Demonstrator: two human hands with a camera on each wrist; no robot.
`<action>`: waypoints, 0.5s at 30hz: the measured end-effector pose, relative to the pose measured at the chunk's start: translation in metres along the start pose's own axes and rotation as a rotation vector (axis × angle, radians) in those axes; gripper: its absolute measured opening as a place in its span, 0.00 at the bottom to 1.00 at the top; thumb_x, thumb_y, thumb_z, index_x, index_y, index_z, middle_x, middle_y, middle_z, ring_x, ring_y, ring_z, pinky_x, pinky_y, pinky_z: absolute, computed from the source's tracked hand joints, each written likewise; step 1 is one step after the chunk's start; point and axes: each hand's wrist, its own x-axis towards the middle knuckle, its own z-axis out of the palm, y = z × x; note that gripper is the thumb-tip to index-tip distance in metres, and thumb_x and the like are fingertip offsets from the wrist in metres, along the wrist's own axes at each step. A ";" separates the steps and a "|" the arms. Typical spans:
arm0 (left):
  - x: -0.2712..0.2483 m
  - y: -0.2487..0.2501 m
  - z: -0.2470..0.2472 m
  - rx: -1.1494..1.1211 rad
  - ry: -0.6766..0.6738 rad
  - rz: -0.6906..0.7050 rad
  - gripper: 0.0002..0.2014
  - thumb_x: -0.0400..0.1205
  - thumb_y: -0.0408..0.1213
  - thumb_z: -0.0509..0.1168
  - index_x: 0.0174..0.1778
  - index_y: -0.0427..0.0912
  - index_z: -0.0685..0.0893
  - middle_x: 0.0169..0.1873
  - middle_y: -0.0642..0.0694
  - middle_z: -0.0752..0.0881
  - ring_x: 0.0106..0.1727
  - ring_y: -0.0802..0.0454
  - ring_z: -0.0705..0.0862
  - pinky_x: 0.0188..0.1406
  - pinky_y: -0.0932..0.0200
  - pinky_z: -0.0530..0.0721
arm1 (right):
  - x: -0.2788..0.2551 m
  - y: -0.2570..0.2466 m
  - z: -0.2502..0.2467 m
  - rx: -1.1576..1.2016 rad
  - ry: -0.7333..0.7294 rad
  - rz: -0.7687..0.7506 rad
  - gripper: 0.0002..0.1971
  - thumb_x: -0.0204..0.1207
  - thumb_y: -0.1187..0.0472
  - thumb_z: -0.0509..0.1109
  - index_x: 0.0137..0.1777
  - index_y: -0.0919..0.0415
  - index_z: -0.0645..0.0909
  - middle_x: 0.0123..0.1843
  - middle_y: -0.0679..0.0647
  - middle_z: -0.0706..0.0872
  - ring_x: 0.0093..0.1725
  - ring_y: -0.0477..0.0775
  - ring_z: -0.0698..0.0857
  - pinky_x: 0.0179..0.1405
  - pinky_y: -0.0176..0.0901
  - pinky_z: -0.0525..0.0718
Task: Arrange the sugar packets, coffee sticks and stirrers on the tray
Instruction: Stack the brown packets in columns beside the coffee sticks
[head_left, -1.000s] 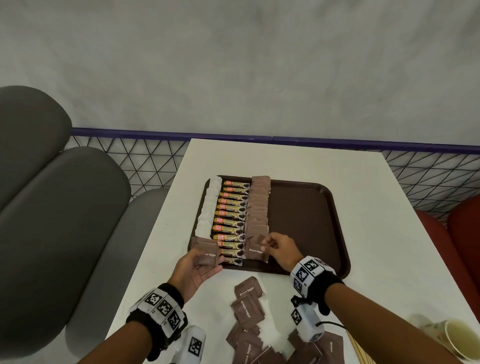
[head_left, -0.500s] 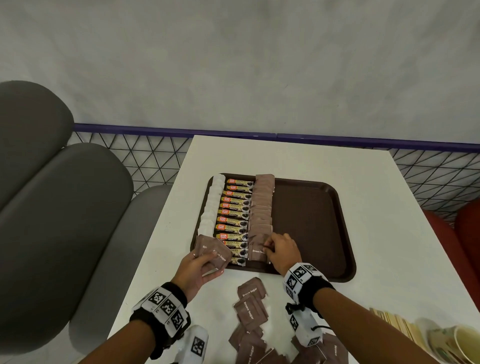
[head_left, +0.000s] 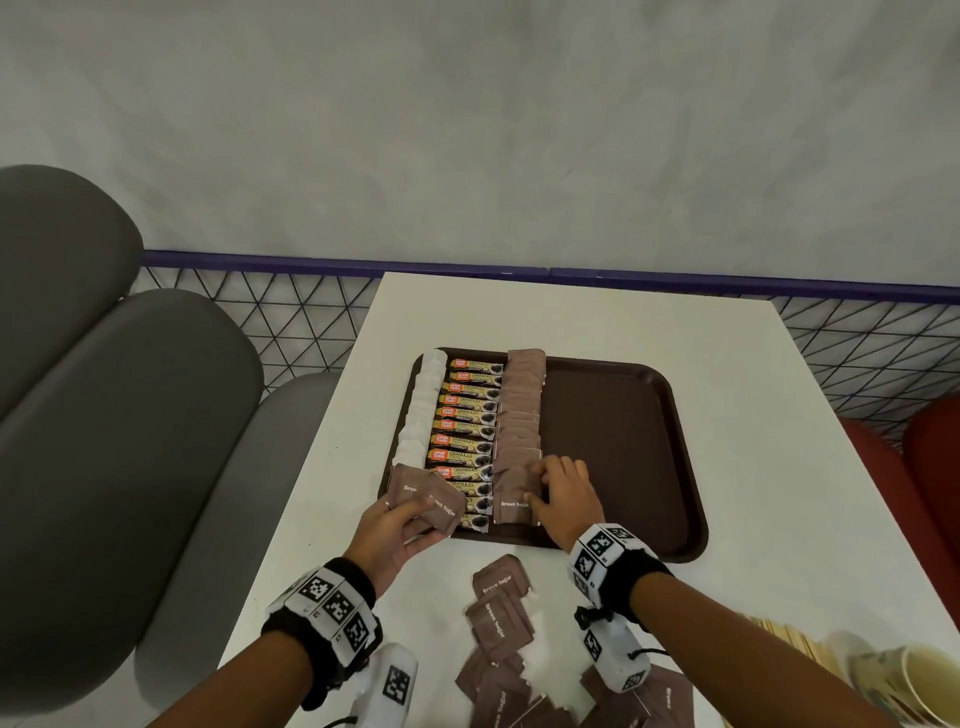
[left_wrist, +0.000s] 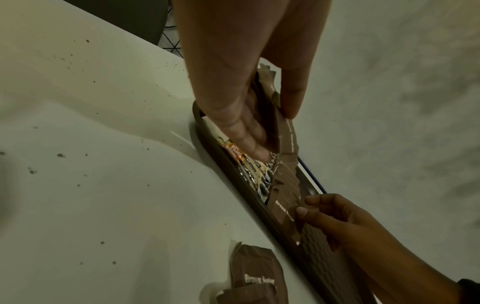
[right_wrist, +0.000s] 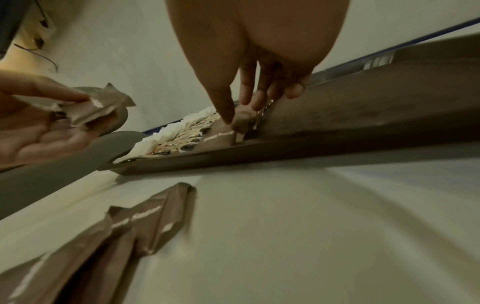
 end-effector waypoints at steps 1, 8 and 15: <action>0.000 0.001 0.001 0.000 0.002 0.006 0.13 0.80 0.26 0.64 0.59 0.39 0.81 0.53 0.36 0.88 0.53 0.41 0.86 0.56 0.46 0.85 | 0.000 -0.002 -0.001 0.007 0.006 0.005 0.14 0.76 0.53 0.67 0.58 0.57 0.73 0.58 0.52 0.77 0.61 0.52 0.71 0.61 0.41 0.72; -0.004 0.005 0.007 0.025 -0.003 0.066 0.13 0.79 0.26 0.65 0.58 0.40 0.81 0.52 0.40 0.88 0.52 0.45 0.87 0.42 0.58 0.88 | 0.007 -0.039 -0.006 0.467 -0.101 0.022 0.12 0.77 0.52 0.66 0.56 0.57 0.77 0.50 0.51 0.78 0.56 0.49 0.74 0.57 0.42 0.75; -0.008 0.002 0.009 0.008 -0.035 0.074 0.12 0.80 0.29 0.64 0.59 0.39 0.82 0.51 0.38 0.89 0.51 0.45 0.88 0.49 0.55 0.88 | -0.001 -0.065 0.001 0.810 -0.358 -0.026 0.08 0.76 0.63 0.69 0.38 0.52 0.75 0.35 0.47 0.78 0.35 0.41 0.76 0.34 0.25 0.75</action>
